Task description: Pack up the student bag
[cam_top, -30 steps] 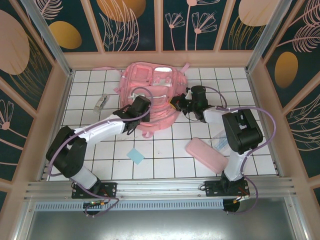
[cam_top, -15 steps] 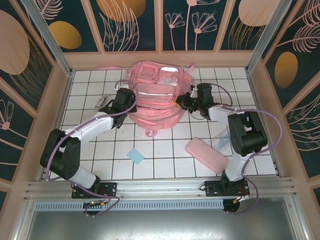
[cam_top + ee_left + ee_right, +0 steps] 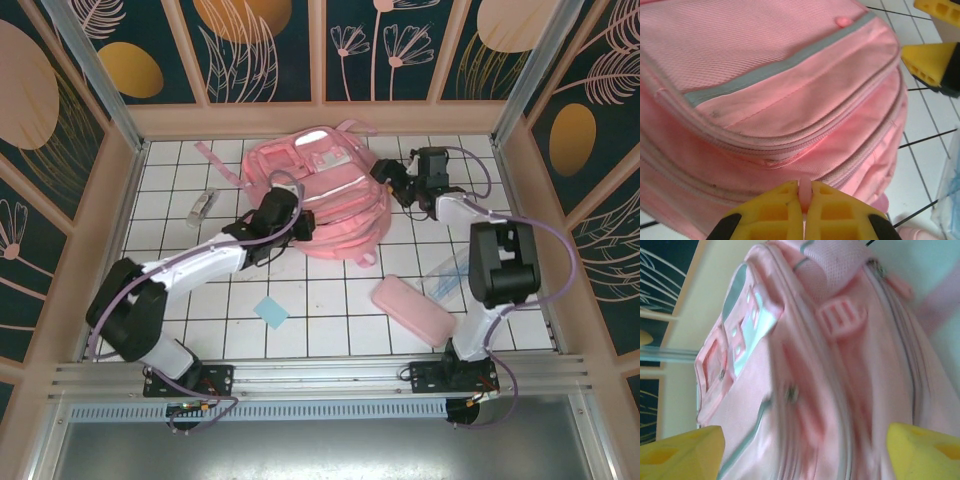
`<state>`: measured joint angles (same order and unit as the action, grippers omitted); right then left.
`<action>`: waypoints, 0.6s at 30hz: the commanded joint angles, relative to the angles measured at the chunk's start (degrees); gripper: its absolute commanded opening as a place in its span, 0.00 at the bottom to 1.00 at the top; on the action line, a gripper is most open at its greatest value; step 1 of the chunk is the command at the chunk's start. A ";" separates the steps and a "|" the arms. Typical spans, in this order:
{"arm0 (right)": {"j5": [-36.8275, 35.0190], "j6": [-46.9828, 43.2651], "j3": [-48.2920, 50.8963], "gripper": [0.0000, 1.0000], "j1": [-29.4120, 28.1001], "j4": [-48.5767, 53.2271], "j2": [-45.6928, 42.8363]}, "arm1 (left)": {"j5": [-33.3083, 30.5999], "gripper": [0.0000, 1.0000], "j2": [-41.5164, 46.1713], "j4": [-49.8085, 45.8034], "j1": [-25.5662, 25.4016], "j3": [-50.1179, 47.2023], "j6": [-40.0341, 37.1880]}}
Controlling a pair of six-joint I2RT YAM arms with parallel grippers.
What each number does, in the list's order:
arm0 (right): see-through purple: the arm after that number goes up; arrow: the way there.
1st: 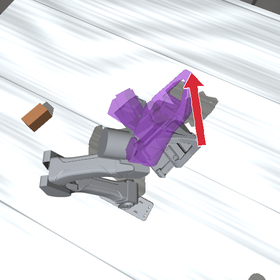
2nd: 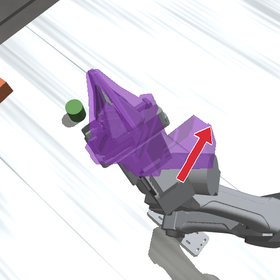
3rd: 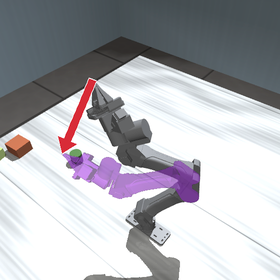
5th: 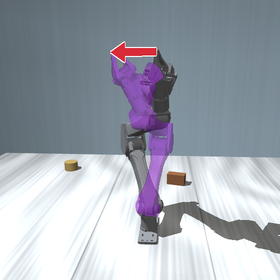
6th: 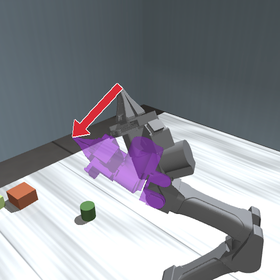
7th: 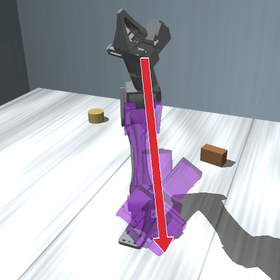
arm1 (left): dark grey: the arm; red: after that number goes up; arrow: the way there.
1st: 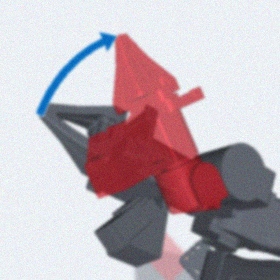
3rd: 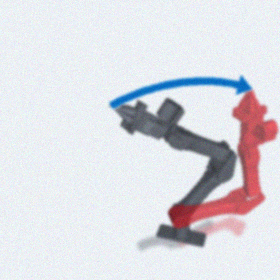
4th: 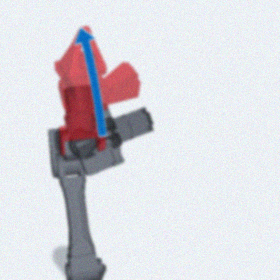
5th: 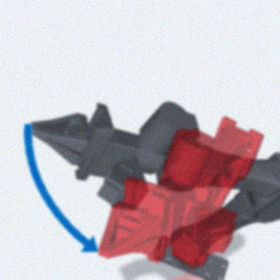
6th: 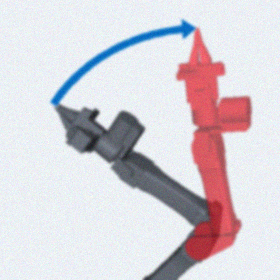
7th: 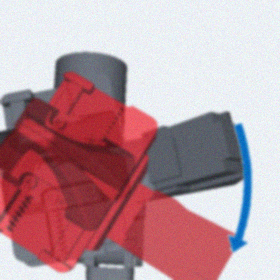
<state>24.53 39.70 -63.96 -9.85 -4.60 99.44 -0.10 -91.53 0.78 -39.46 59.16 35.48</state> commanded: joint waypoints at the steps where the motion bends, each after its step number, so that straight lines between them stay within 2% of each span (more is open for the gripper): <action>1: -3.13 -1.28 4.67 0.85 -0.36 5.84 -10.38 | 1.59 0.00 -3.57 7.56 -0.07 6.02 0.82; 4: 0.13 3.63 11.37 0.84 -1.63 3.86 -16.09 | 1.53 0.00 -5.99 7.22 -0.06 8.81 0.23; 8: 2.83 12.10 18.27 0.82 -5.33 -4.18 -18.15 | 1.90 0.00 -6.32 7.84 -0.04 8.49 0.86; 18: 0.52 28.40 18.47 0.78 -13.82 -28.42 -5.56 | 2.76 0.00 -2.33 9.13 -0.40 2.76 3.45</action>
<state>26.39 61.56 -44.31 -22.55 -21.98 91.42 1.52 -96.92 5.63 -39.72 62.76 37.34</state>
